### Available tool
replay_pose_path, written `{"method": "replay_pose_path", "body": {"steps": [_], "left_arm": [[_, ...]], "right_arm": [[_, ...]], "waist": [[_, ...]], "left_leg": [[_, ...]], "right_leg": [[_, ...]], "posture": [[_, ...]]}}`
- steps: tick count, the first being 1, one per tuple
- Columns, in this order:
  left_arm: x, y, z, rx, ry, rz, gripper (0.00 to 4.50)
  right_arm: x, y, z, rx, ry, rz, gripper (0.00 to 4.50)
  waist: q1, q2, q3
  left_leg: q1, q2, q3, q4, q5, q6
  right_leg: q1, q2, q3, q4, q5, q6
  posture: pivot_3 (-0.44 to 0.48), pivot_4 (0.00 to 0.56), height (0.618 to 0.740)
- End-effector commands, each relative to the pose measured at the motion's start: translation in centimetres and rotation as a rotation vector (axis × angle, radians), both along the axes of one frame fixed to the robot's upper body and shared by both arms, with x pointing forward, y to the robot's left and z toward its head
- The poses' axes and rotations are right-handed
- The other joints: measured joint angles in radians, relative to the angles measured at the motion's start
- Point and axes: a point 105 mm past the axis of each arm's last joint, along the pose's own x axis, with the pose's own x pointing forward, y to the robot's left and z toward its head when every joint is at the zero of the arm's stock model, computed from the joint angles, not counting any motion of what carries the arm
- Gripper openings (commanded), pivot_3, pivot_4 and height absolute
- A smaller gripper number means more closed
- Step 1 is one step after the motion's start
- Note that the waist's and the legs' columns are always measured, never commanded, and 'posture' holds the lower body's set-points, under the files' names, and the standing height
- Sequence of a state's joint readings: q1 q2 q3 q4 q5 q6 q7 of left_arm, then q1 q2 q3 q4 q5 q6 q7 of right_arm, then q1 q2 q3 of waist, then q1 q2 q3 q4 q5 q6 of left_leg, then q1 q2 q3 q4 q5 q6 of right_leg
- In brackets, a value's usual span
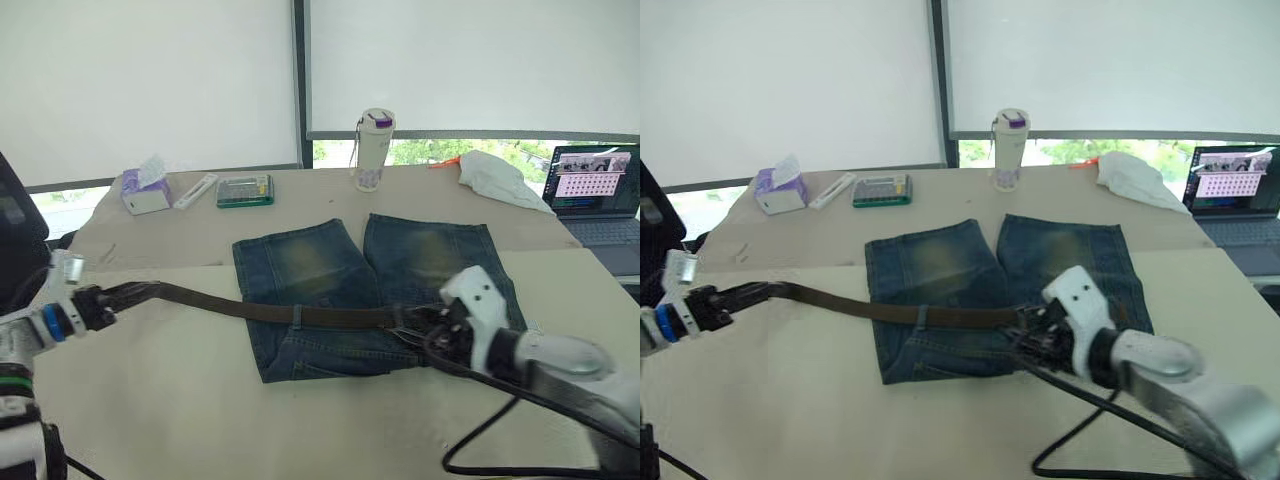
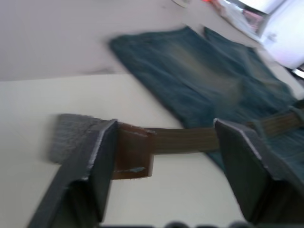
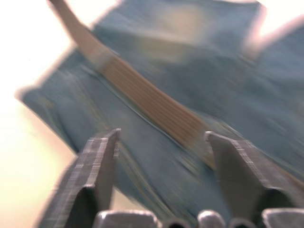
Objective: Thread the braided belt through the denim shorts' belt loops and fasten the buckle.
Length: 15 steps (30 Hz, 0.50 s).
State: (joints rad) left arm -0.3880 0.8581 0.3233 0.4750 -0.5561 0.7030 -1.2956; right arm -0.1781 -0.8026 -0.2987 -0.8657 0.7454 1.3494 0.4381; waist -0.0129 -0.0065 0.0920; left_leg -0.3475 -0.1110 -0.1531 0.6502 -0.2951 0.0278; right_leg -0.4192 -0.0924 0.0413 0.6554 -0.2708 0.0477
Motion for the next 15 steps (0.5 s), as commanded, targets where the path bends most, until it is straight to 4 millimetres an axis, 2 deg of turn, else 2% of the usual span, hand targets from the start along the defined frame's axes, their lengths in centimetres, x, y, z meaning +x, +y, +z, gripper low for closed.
{"method": "replay_pose_path", "body": {"steps": [1, 3, 4, 7, 9, 11, 13, 15], "left_arm": [[-1.4, -8.6, 0.9, 0.014, -0.061, -0.294, 4.47], [-1.9, -13.2, 0.7, 0.016, -0.096, -0.418, 4.47], [-1.9, -15.1, 0.4, 0.019, -0.104, -0.465, 4.47], [-2.2, -18.3, -0.5, 0.075, -0.154, -0.575, 4.47], [-1.9, -19.5, -0.3, 0.076, -0.156, -0.585, 4.47], [-1.1, -20.6, -0.1, 0.101, -0.202, -0.602, 4.47], [-0.2, -21.0, 0.1, 0.146, -0.249, -0.607, 4.47], [0.3, -21.2, 0.1, 0.186, -0.260, -0.599, 4.47]], "right_arm": [[1.2, -3.5, 2.0, -0.207, -0.088, -0.128, 4.45], [1.6, -4.6, 2.3, -0.321, -0.072, -0.112, 4.45], [1.8, -5.3, 1.8, -0.401, -0.038, -0.089, 4.45], [3.1, -8.3, -0.2, -0.600, 0.072, -0.116, 4.45], [4.0, -9.0, -0.7, -0.576, 0.107, -0.126, 4.45], [5.9, -9.1, -1.3, -0.483, 0.142, -0.130, 4.45], [7.8, -8.9, -2.0, -0.399, 0.177, -0.134, 4.45], [8.3, -9.2, -2.6, -0.377, 0.221, -0.115, 4.45]], "waist": [[0.003, 0.002, 0.000], [0.009, 0.002, 0.000], [0.013, 0.002, 0.000], [0.009, 0.001, -0.001], [0.004, 0.001, 0.000], [0.001, 0.001, 0.000], [-0.004, -0.001, 0.001], [0.002, 0.002, 0.000]], "left_leg": [[0.000, 0.000, 0.001, 0.000, 0.000, 0.000], [-0.001, 0.000, 0.001, 0.000, 0.000, -0.001], [-0.002, 0.001, 0.003, 0.001, 0.000, -0.001], [-0.003, 0.002, 0.007, 0.002, 0.000, -0.001], [-0.001, 0.005, 0.013, 0.001, 0.000, -0.001], [-0.001, 0.005, 0.018, 0.000, 0.000, 0.000], [-0.001, 0.006, 0.021, 0.001, -0.001, 0.001], [-0.002, 0.006, 0.024, 0.002, -0.001, 0.002]], "right_leg": [[0.000, 0.000, 0.000, 0.000, 0.000, 0.000], [0.000, 0.000, 0.001, -0.006, 0.000, 0.000], [0.001, 0.000, 0.001, -0.009, 0.000, 0.000], [0.001, 0.001, 0.001, -0.010, 0.000, -0.001], [0.000, 0.002, 0.002, -0.010, 0.001, -0.002], [0.000, 0.002, 0.004, -0.010, 0.002, -0.004], [0.000, 0.002, 0.005, -0.010, 0.003, -0.005], [0.000, 0.002, 0.004, -0.010, 0.004, -0.006]], "posture": [[0.000, 0.150, 0.740], [0.000, 0.150, 0.740], [0.000, 0.150, 0.740], [0.000, 0.150, 0.740], [0.000, 0.150, 0.740], [0.000, 0.150, 0.740], [0.000, 0.150, 0.740], [0.000, 0.150, 0.740]]}}
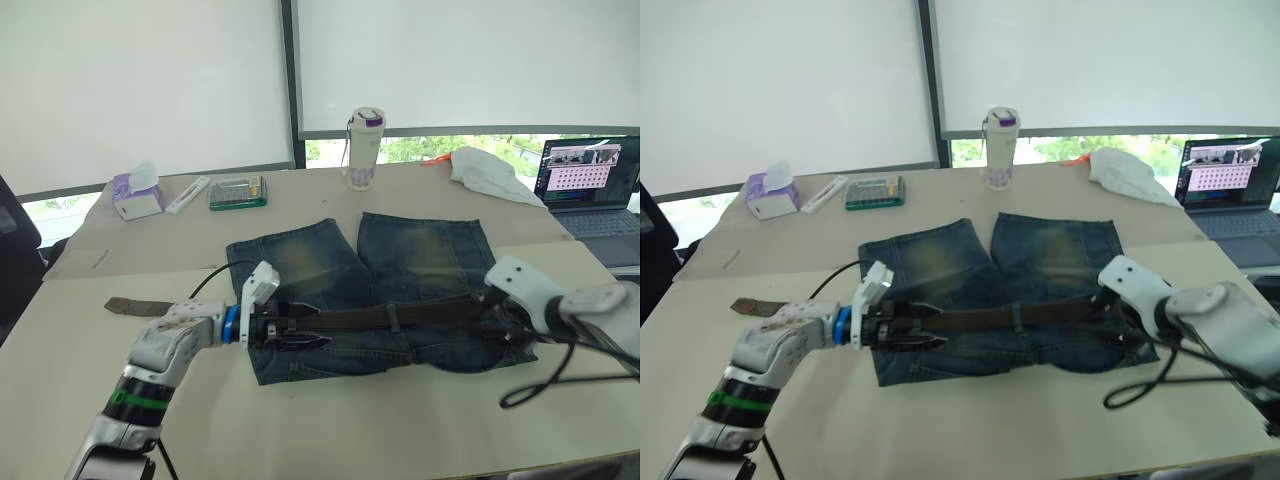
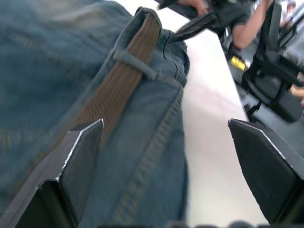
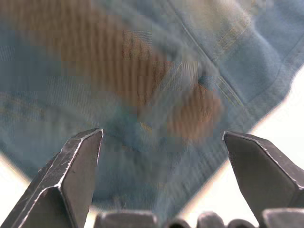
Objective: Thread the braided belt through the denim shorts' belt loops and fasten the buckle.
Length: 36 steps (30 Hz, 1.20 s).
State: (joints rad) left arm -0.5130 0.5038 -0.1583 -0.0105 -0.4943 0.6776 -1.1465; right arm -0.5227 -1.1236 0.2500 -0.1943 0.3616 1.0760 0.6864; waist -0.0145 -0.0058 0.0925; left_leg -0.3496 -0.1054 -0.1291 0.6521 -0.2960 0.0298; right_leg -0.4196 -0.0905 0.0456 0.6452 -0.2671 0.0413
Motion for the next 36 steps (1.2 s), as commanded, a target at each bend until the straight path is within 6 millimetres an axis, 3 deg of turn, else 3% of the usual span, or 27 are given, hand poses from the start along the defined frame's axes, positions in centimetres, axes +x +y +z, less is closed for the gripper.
{"method": "replay_pose_path", "body": {"steps": [1, 2, 5, 8, 15, 16, 19, 20, 23, 30, 32, 36], "left_arm": [[1.3, 0.2, 0.5, 0.059, -0.081, 0.034, 4.47], [1.7, 0.3, 0.5, 0.077, -0.095, 0.044, 4.47], [3.1, 0.6, 1.2, 0.092, -0.125, 0.048, 4.50], [4.1, 1.0, 1.2, 0.128, -0.135, 0.052, 4.50], [4.6, 1.5, -1.8, 0.326, -0.116, -0.049, 4.50], [4.7, 1.5, -2.8, 0.364, -0.104, -0.055, 4.50], [4.4, 1.9, -4.9, 0.443, -0.108, -0.109, 4.50], [4.2, 2.1, -5.3, 0.460, -0.120, -0.137, 3.97], [4.0, 2.4, -5.4, 0.443, -0.096, -0.135, 3.05], [4.1, 3.6, -1.9, 0.306, -0.152, -0.037, 0.70], [5.3, 4.3, -1.1, 0.306, -0.205, 0.045, 0.25], [9.0, 3.9, 0.6, 0.310, -0.334, 0.204, 0.25]], "right_arm": [[1.1, -0.9, -0.2, 0.029, 0.042, 0.015, 4.45], [1.3, -1.0, -0.4, 0.045, 0.056, 0.015, 4.45], [1.8, -1.5, -1.1, 0.047, 0.081, 0.014, 3.68], [1.6, -1.4, -0.8, 0.054, 0.069, 0.036, 2.56], [-1.5, 0.8, 1.7, 0.077, -0.032, 0.099, 0.19], [-2.3, 1.0, 1.7, 0.073, -0.052, 0.098, 0.02], [-3.9, 1.5, 2.1, 0.090, -0.113, 0.076, 0.02], [-4.2, 1.6, 2.3, 0.104, -0.131, 0.067, 0.02], [-5.1, 1.6, 2.6, 0.109, -0.171, 0.035, 0.02], [-7.2, 1.4, 3.4, 0.153, -0.299, -0.067, 0.02], [-6.7, 1.1, 3.6, 0.171, -0.346, -0.118, 0.02], [-3.0, 0.3, 4.4, 0.165, -0.450, -0.208, 0.02]], "waist": [[0.006, 0.002, -0.001], [0.011, 0.002, -0.001], [0.019, 0.002, -0.001], [0.028, 0.002, -0.001], [0.026, 0.003, -0.002], [0.026, 0.003, -0.002], [0.031, 0.003, -0.002], [0.031, 0.002, -0.002], [0.029, 0.003, -0.002], [0.027, 0.003, -0.002], [0.026, 0.003, -0.002], [0.030, 0.002, -0.001]], "left_leg": [[-0.001, 0.000, 0.000, 0.001, 0.000, 0.001], [-0.001, 0.000, 0.000, 0.001, -0.001, 0.001], [-0.003, 0.000, -0.001, 0.007, -0.001, 0.002], [-0.003, -0.002, -0.002, 0.009, -0.001, 0.002], [-0.004, -0.001, -0.002, 0.008, -0.001, 0.002], [-0.004, -0.001, -0.002, 0.008, -0.001, 0.002], [-0.004, -0.001, -0.003, 0.008, -0.001, 0.002], [-0.004, -0.001, -0.003, 0.009, -0.001, 0.002], [-0.004, -0.001, -0.003, 0.008, -0.001, 0.002], [-0.004, -0.001, -0.003, 0.008, -0.002, 0.002], [-0.003, -0.001, -0.003, 0.009, -0.002, 0.002], [-0.003, -0.002, -0.002, 0.010, -0.001, 0.002]], "right_leg": [[0.000, 0.000, 0.000, 0.000, 0.000, 0.000], [0.000, -0.001, 0.000, 0.000, 0.000, 0.000], [-0.001, 0.000, -0.003, 0.001, 0.000, 0.000], [-0.001, -0.001, -0.004, -0.003, 0.001, -0.001], [-0.002, -0.001, -0.004, 0.002, 0.001, -0.001], [-0.002, -0.001, -0.004, 0.002, 0.001, -0.001], [-0.001, -0.001, -0.004, 0.002, 0.001, -0.001], [-0.001, -0.001, -0.004, 0.002, 0.001, -0.001], [-0.001, -0.001, -0.003, 0.002, 0.001, -0.001], [-0.001, 0.000, -0.002, 0.003, 0.001, -0.001], [-0.001, 0.000, -0.002, 0.003, 0.001, -0.001], [-0.001, 0.000, -0.003, 0.002, 0.001, -0.001]], "posture": [[0.000, 0.150, 0.740], [0.000, 0.150, 0.740], [0.000, 0.150, 0.740], [0.000, 0.150, 0.740], [0.000, 0.150, 0.740], [0.000, 0.150, 0.740], [0.000, 0.150, 0.740], [0.000, 0.150, 0.740], [0.000, 0.150, 0.740], [0.000, 0.150, 0.740], [0.000, 0.150, 0.740], [0.000, 0.150, 0.740]]}}
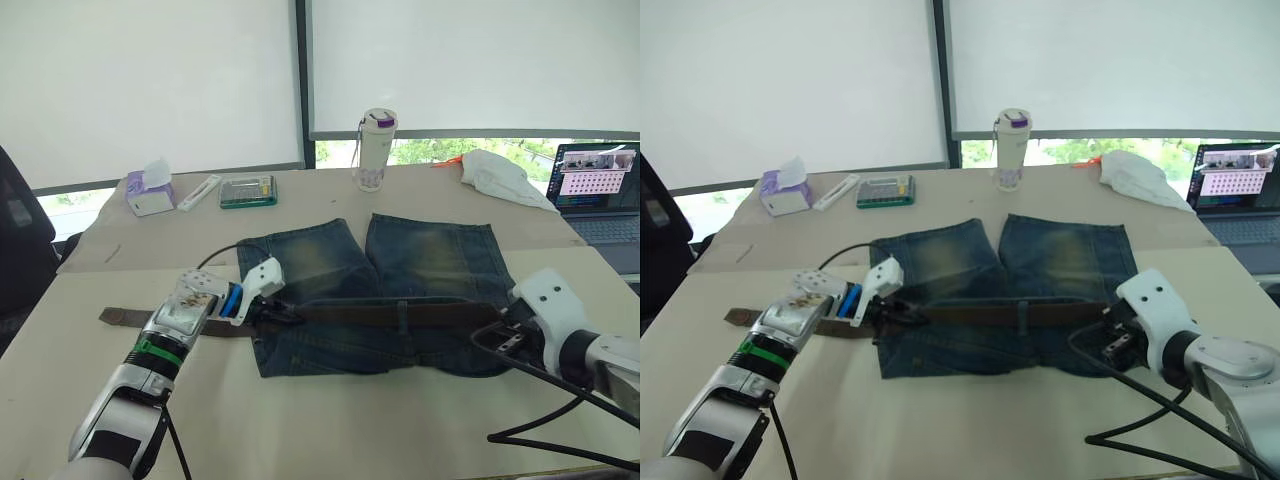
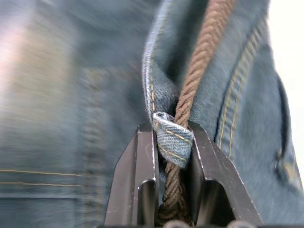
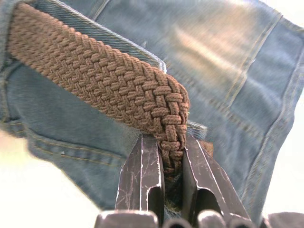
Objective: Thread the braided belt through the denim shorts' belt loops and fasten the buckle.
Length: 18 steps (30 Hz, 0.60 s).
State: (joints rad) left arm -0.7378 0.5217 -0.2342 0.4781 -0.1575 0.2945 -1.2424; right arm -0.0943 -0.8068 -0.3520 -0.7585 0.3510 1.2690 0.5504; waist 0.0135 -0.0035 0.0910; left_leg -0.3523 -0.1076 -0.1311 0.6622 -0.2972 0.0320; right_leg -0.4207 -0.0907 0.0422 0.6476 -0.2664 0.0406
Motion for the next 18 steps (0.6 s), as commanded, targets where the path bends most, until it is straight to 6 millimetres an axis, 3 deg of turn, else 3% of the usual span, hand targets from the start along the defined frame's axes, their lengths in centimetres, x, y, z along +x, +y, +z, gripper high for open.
{"method": "replay_pose_path", "body": {"steps": [1, 3, 5, 8, 12, 18], "left_arm": [[4.7, 0.1, 3.8, -0.011, -0.236, 0.169, 0.25], [7.1, -0.2, 6.5, -0.045, -0.368, 0.268, 0.25], [8.3, -0.5, 9.5, -0.091, -0.502, 0.315, 0.25], [6.9, -0.9, 12.1, -0.222, -0.586, 0.208, 0.24], [2.4, -0.6, 9.4, -0.205, -0.581, -0.018, 0.24], [-5.9, -1.2, 4.3, -0.180, -0.541, -0.234, 0.24]], "right_arm": [[4.3, -1.8, 2.6, -0.015, -0.179, -0.147, 0.02], [6.9, -2.3, 3.5, -0.031, -0.258, -0.185, 0.02], [8.6, -3.0, 4.8, -0.042, -0.372, -0.205, 0.02], [8.0, -2.5, 6.4, 0.038, -0.441, -0.135, 0.02], [3.8, -0.5, 5.3, 0.120, -0.398, 0.025, 0.02], [-3.3, 2.1, 0.0, 0.105, -0.205, 0.188, 0.02]], "waist": [[0.004, -0.001, 0.001], [0.004, -0.005, 0.002], [0.004, -0.005, 0.002], [-0.004, -0.003, 0.001], [-0.021, 0.002, -0.002], [-0.016, 0.003, -0.002]], "left_leg": [[0.000, -0.001, 0.000, 0.001, 0.000, 0.000], [0.000, -0.002, 0.001, 0.001, 0.000, 0.000], [-0.001, -0.002, 0.001, 0.001, 0.001, -0.001], [-0.001, 0.000, 0.001, 0.001, 0.001, -0.001], [0.000, 0.002, 0.000, -0.001, 0.000, -0.001], [0.000, 0.001, -0.003, -0.002, 0.000, 0.000]], "right_leg": [[0.000, 0.000, -0.001, 0.000, 0.000, 0.000], [0.000, -0.001, -0.001, -0.001, 0.000, 0.000], [-0.001, -0.001, 0.000, 0.001, 0.000, 0.000], [-0.002, -0.002, 0.002, 0.002, 0.000, 0.000], [-0.003, -0.002, 0.002, 0.009, 0.000, 0.000], [0.000, 0.000, 0.002, 0.003, 0.000, 0.000]], "posture": [[0.000, 0.150, 0.740], [0.000, 0.150, 0.740], [0.000, 0.150, 0.740], [0.000, 0.150, 0.740], [0.000, 0.150, 0.740], [0.000, 0.150, 0.740]]}}
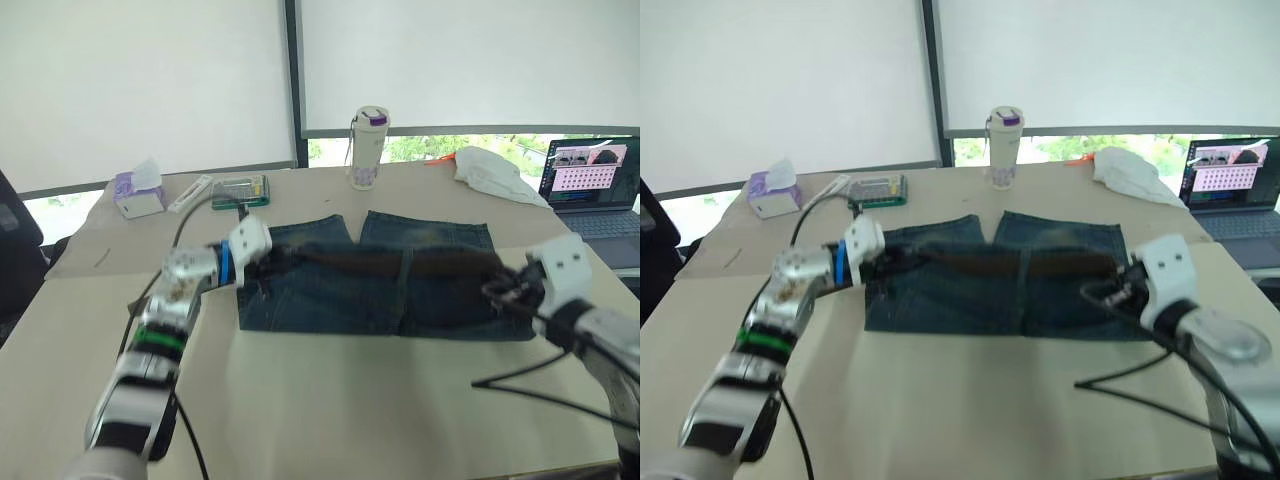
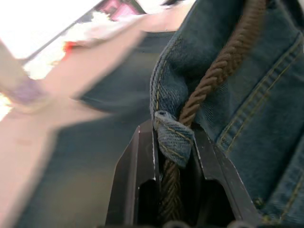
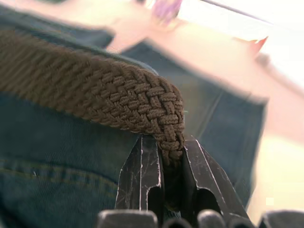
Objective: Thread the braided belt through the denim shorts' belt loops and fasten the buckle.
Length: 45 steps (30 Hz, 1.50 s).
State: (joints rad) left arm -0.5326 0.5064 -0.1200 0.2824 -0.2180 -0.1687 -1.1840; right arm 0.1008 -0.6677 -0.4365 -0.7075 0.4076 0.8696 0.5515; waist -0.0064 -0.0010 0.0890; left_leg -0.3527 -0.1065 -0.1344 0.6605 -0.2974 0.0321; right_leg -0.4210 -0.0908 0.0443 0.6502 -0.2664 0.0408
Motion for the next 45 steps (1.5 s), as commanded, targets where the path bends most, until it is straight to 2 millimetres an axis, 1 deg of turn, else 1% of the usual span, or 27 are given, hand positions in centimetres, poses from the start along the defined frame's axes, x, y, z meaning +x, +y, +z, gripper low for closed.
{"method": "replay_pose_path", "body": {"steps": [1, 2, 3, 5, 6, 8, 10, 13, 14, 16, 18, 20, 21, 22, 24, 26, 27, 29, 30, 32, 34, 36, 38, 39, 41, 43, 45], "left_arm": [[-4.4, -0.4, 0.6, 0.025, -0.050, -0.137, 0.24], [-6.4, 0.1, -0.9, 0.087, -0.010, -0.205, 0.24], [-7.7, 0.6, -1.7, 0.112, 0.060, -0.245, 0.24], [-8.9, 1.4, -2.5, 0.154, 0.168, -0.279, 0.24], [-9.4, 1.8, -2.6, 0.167, 0.229, -0.301, 0.24], [-10.0, 2.8, -2.9, 0.193, 0.320, -0.319, 0.24], [-9.8, 3.3, -2.5, 0.158, 0.440, -0.286, 1.29], [-8.1, 4.4, -0.6, 0.041, 0.639, -0.193, 2.24], [-7.8, 4.6, -0.2, 0.021, 0.669, -0.179, 2.24], [-7.0, 5.3, 1.6, -0.053, 0.766, -0.187, 2.24], [-6.4, 5.3, 2.4, -0.080, 0.780, -0.188, 2.24], [-5.2, 4.6, 3.0, -0.126, 0.758, -0.171, 2.24], [-4.0, 4.0, 3.5, -0.167, 0.729, -0.139, 1.84], [-3.1, 3.4, 3.8, -0.196, 0.710, -0.117, 1.69], [-0.9, 1.2, 2.0, -0.103, 0.588, -0.031, 1.04], [0.1, -0.8, 0.5, -0.019, 0.503, -0.003, 0.42], [0.3, -1.8, -0.5, 0.022, 0.484, -0.001, 0.06], [0.1, -3.4, -2.2, 0.104, 0.445, -0.027, 0.00], [-0.2, -3.9, -2.9, 0.150, 0.418, -0.063, 0.00], [-0.8, -4.3, -3.7, 0.205, 0.386, -0.119, 0.00], [-2.9, -4.4, -4.0, 0.235, 0.395, -0.256, 0.00], [-5.1, -4.0, -3.5, 0.229, 0.418, -0.399, 0.00], [-6.2, -3.2, -3.4, 0.247, 0.424, -0.452, 0.00], [-6.5, -2.7, -3.5, 0.259, 0.425, -0.458, 0.00], [-7.1, -2.1, -3.4, 0.261, 0.434, -0.474, 0.00], [-7.3, -1.8, -2.9, 0.225, 0.450, -0.449, 0.00], [-7.0, -1.4, -2.4, 0.177, 0.469, -0.388, 0.00]], "right_arm": [[-3.9, 2.6, -0.3, -0.012, 0.010, 0.155, 0.02], [-5.5, 3.5, -1.4, 0.003, 0.066, 0.212, 0.02], [-6.6, 4.0, -2.3, 0.011, 0.114, 0.244, 0.02], [-8.6, 4.4, -3.9, 0.020, 0.225, 0.297, 0.02], [-9.5, 4.3, -4.5, 0.034, 0.282, 0.305, 0.02], [-11.2, 4.2, -4.8, 0.087, 0.351, 0.323, 1.09], [-12.6, 4.1, -4.8, 0.086, 0.388, 0.347, 1.76], [-13.8, 3.3, -4.0, 0.066, 0.385, 0.316, 2.77], [-14.1, 3.2, -3.8, 0.068, 0.388, 0.321, 2.77], [-14.1, 3.8, -1.8, 0.153, 0.309, 0.339, 2.77], [-13.5, 4.3, 0.0, 0.229, 0.225, 0.355, 2.77], [-12.6, 4.8, 1.0, 0.243, 0.181, 0.378, 2.77], [-11.2, 4.8, 1.6, 0.247, 0.135, 0.366, 2.38], [-10.2, 4.8, 2.0, 0.251, 0.105, 0.355, 2.23], [-6.0, 3.9, 2.0, 0.073, 0.055, 0.270, 1.59], [-3.0, 3.0, 1.9, -0.117, 0.039, 0.211, 0.92], [-1.4, 2.5, 1.9, -0.167, 0.037, 0.175, 0.55], [0.8, 1.9, 1.4, -0.230, 0.058, 0.147, 0.03], [1.6, 1.8, 1.0, -0.266, 0.077, 0.146, 0.03], [2.4, 1.8, 0.1, -0.312, 0.113, 0.166, 0.03], [2.3, 3.1, -1.6, -0.323, 0.177, 0.280, 0.03], [0.5, 5.3, -2.9, -0.281, 0.267, 0.458, 0.03], [-1.6, 6.8, -3.4, -0.244, 0.324, 0.595, 0.03], [-3.3, 7.8, -3.5, -0.213, 0.359, 0.683, 0.03], [-5.5, 9.2, -3.4, -0.132, 0.392, 0.769, 0.03], [-7.5, 9.4, -3.7, -0.110, 0.438, 0.803, 0.03], [-8.2, 9.1, -3.9, -0.103, 0.434, 0.766, 0.03]], "waist": [[0.007, 0.000, 0.000], [0.008, 0.000, 0.000], [0.008, 0.001, 0.000], [0.011, 0.003, 0.001], [0.017, 0.003, 0.002], [0.022, 0.004, 0.003], [0.023, 0.005, 0.003], [0.025, 0.004, 0.003], [0.027, 0.003, 0.004], [0.022, 0.002, 0.004], [0.017, 0.002, 0.004], [0.014, 0.001, 0.005], [0.016, 0.000, 0.006], [0.017, -0.001, 0.006], [0.017, -0.006, 0.008], [0.023, -0.004, 0.008], [0.029, -0.003, 0.008], [0.028, -0.003, 0.007], [0.027, -0.002, 0.007], [0.027, 0.001, 0.005], [0.022, 0.001, 0.005], [0.017, 0.001, 0.005], [0.017, 0.001, 0.005], [0.020, 0.002, 0.004], [0.022, 0.002, 0.004], [0.023, 0.002, 0.004], [0.025, 0.001, 0.005]], "left_leg": [[0.000, 0.000, 0.000, 0.000, 0.000, -0.001], [0.002, 0.000, 0.001, 0.001, 0.000, -0.001], [0.002, 0.000, 0.001, 0.000, 0.000, 0.000], [0.007, 0.001, 0.001, -0.001, -0.001, 0.001], [0.010, 0.001, 0.001, -0.001, -0.004, 0.006], [0.015, 0.001, 0.001, -0.001, -0.005, 0.009], [0.019, 0.001, 0.001, -0.001, -0.007, 0.011], [0.018, 0.000, 0.002, -0.001, -0.009, 0.013], [0.018, 0.000, 0.002, -0.001, -0.010, 0.013], [0.018, 0.001, 0.002, -0.001, -0.011, 0.012], [0.019, 0.001, 0.002, -0.001, -0.012, 0.011], [0.020, 0.002, 0.002, -0.001, -0.013, 0.011], [0.021, 0.001, 0.002, -0.001, -0.013, 0.011], [0.022, 0.001, 0.002, -0.001, -0.013, 0.011], [0.022, 0.001, 0.003, -0.001, -0.012, 0.009], [0.022, -0.001, 0.005, 0.000, -0.010, 0.006], [0.020, -0.001, 0.005, 0.000, -0.009, 0.005], [0.019, 0.001, 0.005, 0.001, -0.009, 0.004], [0.015, 0.001, 0.005, 0.000, -0.009, 0.003], [0.012, 0.002, 0.005, 0.000, -0.009, 0.004], [0.010, 0.002, 0.005, 0.000, -0.009, 0.004], [0.010, 0.002, 0.005, 0.000, -0.009, 0.004], [0.011, 0.002, 0.005, 0.000, -0.009, 0.004], [0.011, 0.002, 0.005, 0.000, -0.009, 0.005], [0.013, 0.002, 0.003, 0.001, -0.009, 0.005], [0.014, 0.002, 0.002, 0.000, -0.010, 0.006], [0.015, 0.002, 0.002, 0.001, -0.010, 0.006]], "right_leg": [[0.001, 0.001, 0.000, -0.002, 0.000, 0.000], [0.002, 0.001, 0.001, -0.003, 0.000, 0.000], [0.002, 0.001, 0.001, -0.004, 0.000, 0.000], [0.005, 0.001, 0.001, -0.004, 0.000, 0.000], [0.008, 0.001, 0.000, -0.004, 0.000, 0.000], [0.016, 0.003, -0.002, -0.008, 0.000, 0.000], [0.019, 0.004, -0.003, -0.010, -0.001, 0.001], [0.019, 0.006, -0.003, -0.010, -0.003, 0.003], [0.018, 0.007, -0.003, -0.009, -0.003, 0.004], [0.018, 0.008, -0.003, -0.009, -0.003, 0.005], [0.018, 0.009, -0.002, -0.009, -0.003, 0.005], [0.020, 0.008, -0.002, -0.010, -0.003, 0.005], [0.020, 0.004, -0.001, -0.010, -0.003, 0.005], [0.021, 0.004, -0.002, -0.010, -0.003, 0.005], [0.022, 0.003, -0.002, -0.012, -0.003, 0.004], [0.024, 0.001, -0.002, -0.015, -0.003, 0.004], [0.023, 0.001, -0.003, -0.018, -0.002, 0.003], [0.021, 0.002, -0.002, -0.018, -0.002, 0.003], [0.019, 0.001, -0.002, -0.019, -0.002, 0.003], [0.017, 0.001, -0.001, -0.018, -0.002, 0.002], [0.016, 0.001, -0.001, -0.017, -0.002, 0.002], [0.016, 0.001, -0.001, -0.017, -0.002, 0.002], [0.016, 0.001, -0.001, -0.018, -0.002, 0.002], [0.016, 0.001, -0.002, -0.019, -0.002, 0.002], [0.018, 0.001, -0.002, -0.019, -0.002, 0.002], [0.019, 0.001, -0.002, -0.019, -0.002, 0.002], [0.020, 0.001, -0.002, -0.019, -0.002, 0.002]], "posture": [[0.000, 0.150, 0.740], [0.000, 0.150, 0.740], [0.000, 0.150, 0.740], [0.000, 0.150, 0.740], [0.000, 0.150, 0.740], [0.000, 0.150, 0.740], [0.000, 0.150, 0.740], [0.000, 0.150, 0.740], [0.000, 0.150, 0.740], [0.000, 0.150, 0.740], [0.000, 0.150, 0.740], [0.000, 0.150, 0.740], [0.000, 0.150, 0.740], [0.000, 0.150, 0.740], [0.000, 0.150, 0.740], [0.000, 0.150, 0.740], [0.000, 0.150, 0.740], [0.000, 0.150, 0.740], [0.000, 0.150, 0.740], [0.000, 0.150, 0.740], [0.000, 0.150, 0.740], [0.000, 0.150, 0.740], [0.000, 0.150, 0.740], [0.000, 0.150, 0.740], [0.000, 0.150, 0.740], [0.000, 0.150, 0.740], [0.000, 0.150, 0.740]]}}
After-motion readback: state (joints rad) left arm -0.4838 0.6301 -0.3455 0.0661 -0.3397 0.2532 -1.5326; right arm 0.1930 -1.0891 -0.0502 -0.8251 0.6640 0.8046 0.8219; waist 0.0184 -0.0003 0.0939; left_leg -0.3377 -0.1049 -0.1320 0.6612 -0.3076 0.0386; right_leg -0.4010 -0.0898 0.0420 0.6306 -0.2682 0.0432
